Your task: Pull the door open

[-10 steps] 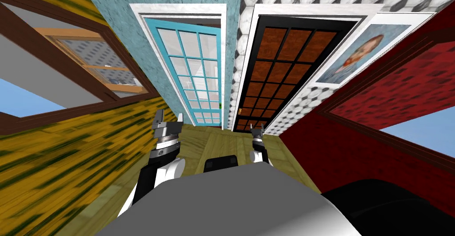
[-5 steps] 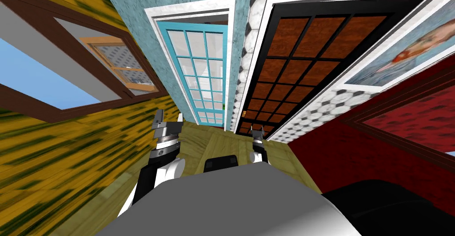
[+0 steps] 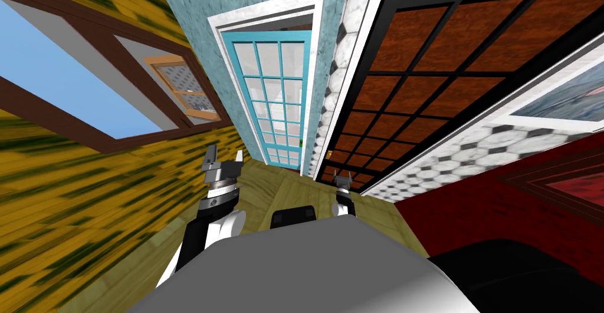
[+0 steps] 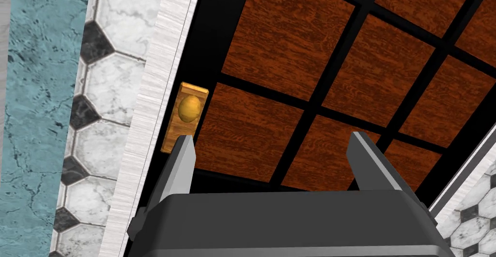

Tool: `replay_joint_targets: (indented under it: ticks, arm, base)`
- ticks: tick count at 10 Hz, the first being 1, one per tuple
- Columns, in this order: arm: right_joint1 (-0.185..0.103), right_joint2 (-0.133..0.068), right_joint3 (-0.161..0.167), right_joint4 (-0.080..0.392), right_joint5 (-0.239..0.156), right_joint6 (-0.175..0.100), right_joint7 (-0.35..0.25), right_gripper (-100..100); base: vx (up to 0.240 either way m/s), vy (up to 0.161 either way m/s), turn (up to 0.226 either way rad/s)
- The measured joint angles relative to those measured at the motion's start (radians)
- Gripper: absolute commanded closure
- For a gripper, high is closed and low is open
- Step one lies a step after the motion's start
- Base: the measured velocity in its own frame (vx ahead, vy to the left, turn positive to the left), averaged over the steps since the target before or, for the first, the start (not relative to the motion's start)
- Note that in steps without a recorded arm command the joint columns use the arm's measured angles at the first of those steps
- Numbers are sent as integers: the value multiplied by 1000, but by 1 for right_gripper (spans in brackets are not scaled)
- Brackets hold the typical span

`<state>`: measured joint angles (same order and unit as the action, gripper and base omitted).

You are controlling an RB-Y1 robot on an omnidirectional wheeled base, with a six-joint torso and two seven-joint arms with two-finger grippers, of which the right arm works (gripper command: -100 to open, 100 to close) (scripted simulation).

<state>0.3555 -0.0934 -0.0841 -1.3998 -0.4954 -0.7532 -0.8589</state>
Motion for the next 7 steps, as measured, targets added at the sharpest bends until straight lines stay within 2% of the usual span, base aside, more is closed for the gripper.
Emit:
replay_joint_targets:
  ticks: [7]
  arm:
    - [-31, -2, -20, 152, -70, -44, -145, -100]
  base:
    - [81, -57, 161]
